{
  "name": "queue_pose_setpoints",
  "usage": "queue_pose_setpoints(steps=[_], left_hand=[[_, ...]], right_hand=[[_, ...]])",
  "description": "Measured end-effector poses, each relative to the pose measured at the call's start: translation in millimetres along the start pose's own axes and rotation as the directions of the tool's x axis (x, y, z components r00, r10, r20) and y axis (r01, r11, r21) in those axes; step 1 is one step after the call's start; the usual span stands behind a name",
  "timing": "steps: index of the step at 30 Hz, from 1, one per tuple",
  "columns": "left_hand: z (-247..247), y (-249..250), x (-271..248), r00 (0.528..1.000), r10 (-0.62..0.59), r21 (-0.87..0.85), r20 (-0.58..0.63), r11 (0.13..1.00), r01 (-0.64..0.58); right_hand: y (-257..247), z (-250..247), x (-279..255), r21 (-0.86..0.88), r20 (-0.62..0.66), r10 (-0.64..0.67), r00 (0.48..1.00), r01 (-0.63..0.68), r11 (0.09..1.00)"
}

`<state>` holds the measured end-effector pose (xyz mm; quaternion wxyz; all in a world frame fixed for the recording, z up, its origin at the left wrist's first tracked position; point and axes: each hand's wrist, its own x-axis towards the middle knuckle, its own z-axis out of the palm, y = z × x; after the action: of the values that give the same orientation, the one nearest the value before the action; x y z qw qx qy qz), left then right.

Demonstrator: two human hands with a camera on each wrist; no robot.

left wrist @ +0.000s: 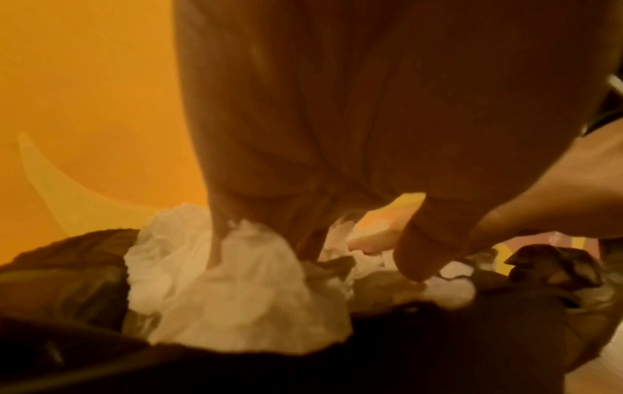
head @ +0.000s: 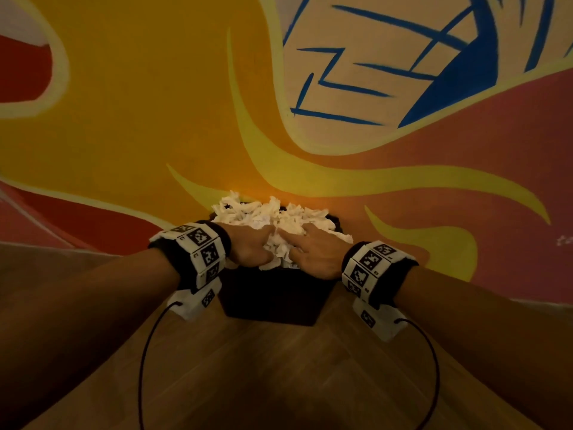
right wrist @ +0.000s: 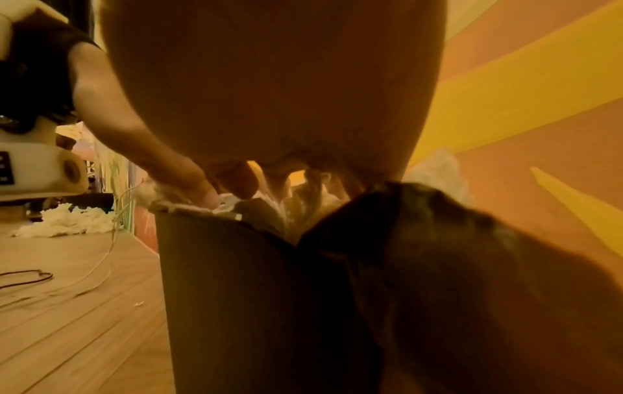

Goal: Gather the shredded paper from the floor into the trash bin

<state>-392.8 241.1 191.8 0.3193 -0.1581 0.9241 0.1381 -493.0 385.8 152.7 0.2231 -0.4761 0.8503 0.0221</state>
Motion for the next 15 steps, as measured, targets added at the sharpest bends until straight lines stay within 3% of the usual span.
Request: queue_pose_setpoints(steps=[5,9,15], left_hand=[[-9,0,7,1.0,0.01,-0.027,0.017,1.0,-0.009],[-4,-2,15,0.999,-0.018,0.035,0.048,0.999,0.017],[1,4,14,0.999,-0.015,0.064,0.035,0.998,0.013]], right_hand=[[2,-2,13,0.041,-0.037,-0.02,0.999,0.022,0.999],[1,-7,18,0.051,0.12,0.025,0.993,-0.031,0.998],[-4,-4,15,-0.008,0.14,0.02,0.99,-0.019,1.0]])
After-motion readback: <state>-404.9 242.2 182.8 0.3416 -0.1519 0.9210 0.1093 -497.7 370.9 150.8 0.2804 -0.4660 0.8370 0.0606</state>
